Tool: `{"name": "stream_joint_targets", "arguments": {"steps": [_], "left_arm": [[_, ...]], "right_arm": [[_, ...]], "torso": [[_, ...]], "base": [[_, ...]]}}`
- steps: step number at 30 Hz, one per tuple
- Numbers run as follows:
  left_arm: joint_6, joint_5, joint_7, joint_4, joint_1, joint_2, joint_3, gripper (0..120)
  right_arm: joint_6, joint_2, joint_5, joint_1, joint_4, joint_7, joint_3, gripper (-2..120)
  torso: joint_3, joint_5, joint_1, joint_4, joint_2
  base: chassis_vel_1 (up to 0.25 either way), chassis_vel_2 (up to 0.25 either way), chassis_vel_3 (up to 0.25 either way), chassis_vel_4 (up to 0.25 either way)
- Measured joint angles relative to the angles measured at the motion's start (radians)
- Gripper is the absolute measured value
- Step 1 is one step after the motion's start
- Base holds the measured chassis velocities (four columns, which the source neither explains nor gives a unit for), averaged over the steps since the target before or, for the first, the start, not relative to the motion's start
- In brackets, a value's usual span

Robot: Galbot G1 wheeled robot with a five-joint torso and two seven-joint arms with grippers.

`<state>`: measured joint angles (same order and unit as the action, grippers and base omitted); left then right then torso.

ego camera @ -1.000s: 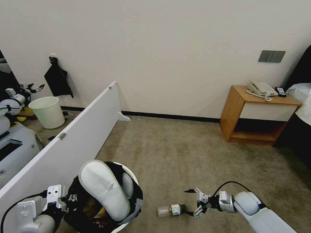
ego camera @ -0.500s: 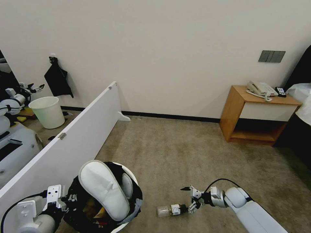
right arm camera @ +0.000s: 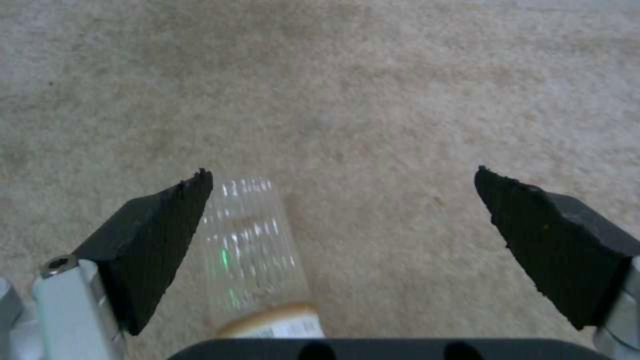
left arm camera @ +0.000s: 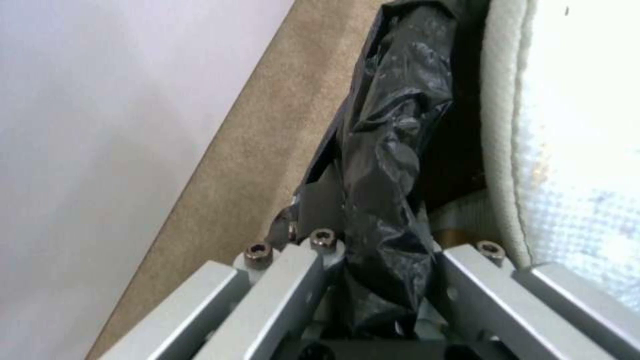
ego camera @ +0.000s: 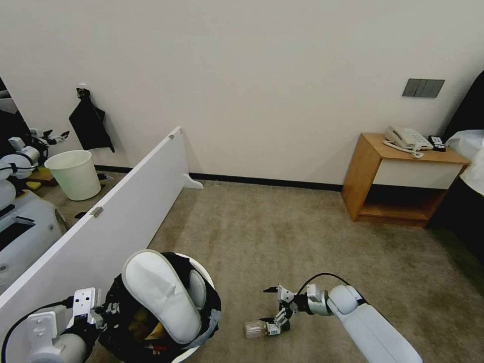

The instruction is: Pick up the trash bin, then pick up the garbage from the floor and place it into the trash bin.

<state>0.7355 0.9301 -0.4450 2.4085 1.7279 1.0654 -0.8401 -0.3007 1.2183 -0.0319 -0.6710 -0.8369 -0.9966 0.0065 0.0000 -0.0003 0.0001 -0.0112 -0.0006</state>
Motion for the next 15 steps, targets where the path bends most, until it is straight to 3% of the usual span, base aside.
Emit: {"name": "stream_joint_targets", "arguments": {"steps": [15], "left_arm": [[0.000,0.000,0.000,0.007,0.002,-0.003,-0.002,2]], "right_arm": [[0.006,-0.008,-0.001,-0.030,-0.005,-0.022,-0.027,100]], "torso": [[0.000,0.0001,0.000,-0.0002,0.000]], "base": [[0.000,0.000,0.000,0.000]]}}
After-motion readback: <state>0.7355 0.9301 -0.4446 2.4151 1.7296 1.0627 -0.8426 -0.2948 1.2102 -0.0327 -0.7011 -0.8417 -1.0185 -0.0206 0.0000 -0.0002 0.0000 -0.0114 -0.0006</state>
